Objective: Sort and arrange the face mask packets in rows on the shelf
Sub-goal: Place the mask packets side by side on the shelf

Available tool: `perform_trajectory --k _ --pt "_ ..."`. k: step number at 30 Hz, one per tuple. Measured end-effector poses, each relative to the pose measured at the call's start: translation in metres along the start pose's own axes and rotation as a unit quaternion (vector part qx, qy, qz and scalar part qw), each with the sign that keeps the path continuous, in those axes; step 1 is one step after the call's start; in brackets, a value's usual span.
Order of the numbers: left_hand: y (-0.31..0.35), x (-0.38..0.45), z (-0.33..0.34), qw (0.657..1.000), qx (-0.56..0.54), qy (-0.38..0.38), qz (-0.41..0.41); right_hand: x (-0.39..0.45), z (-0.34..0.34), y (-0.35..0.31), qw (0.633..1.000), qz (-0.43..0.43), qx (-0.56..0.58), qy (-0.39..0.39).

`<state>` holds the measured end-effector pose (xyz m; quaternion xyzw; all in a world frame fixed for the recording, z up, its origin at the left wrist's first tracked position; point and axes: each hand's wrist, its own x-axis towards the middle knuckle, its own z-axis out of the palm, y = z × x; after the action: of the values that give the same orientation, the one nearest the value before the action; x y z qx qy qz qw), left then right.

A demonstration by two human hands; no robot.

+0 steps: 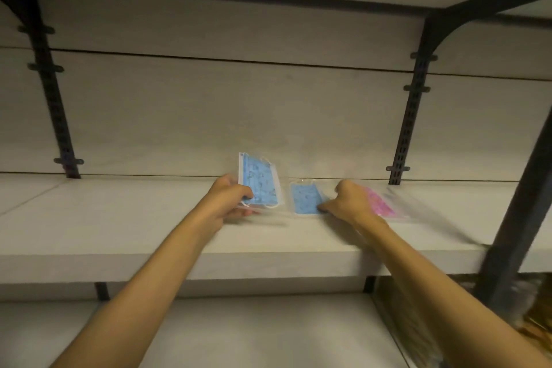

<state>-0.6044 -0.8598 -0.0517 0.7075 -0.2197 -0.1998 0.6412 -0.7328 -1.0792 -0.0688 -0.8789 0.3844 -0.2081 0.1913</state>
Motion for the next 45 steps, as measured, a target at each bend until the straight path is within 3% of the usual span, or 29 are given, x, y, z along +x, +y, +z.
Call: perform_trajectory --k 6,15,19,24,39,42,45 --pt "0.007 0.008 0.027 0.999 0.048 0.011 0.006 0.007 0.004 0.013 0.998 -0.051 -0.037 0.032" --pt "0.002 0.04 0.07 0.988 0.149 -0.04 -0.009 0.011 0.002 0.033 0.995 -0.101 -0.006 -0.002" --pt "-0.01 0.052 0.078 0.97 0.235 -0.057 -0.009 0.014 0.003 0.037 0.994 -0.112 0.006 -0.005" --pt "-0.021 0.054 0.081 0.913 0.406 0.005 0.031 0.014 0.008 0.041 0.992 -0.127 0.02 -0.001" --pt "-0.027 0.045 0.078 0.875 0.467 -0.094 0.084 0.02 0.013 0.044 0.989 -0.148 0.025 -0.017" --pt "-0.028 0.046 0.077 0.868 0.48 -0.086 0.092 0.019 0.011 0.043 0.988 -0.152 0.009 -0.03" --pt "-0.024 0.043 0.07 0.866 0.481 -0.022 0.138 0.015 0.007 0.04 0.987 -0.158 -0.022 -0.034"
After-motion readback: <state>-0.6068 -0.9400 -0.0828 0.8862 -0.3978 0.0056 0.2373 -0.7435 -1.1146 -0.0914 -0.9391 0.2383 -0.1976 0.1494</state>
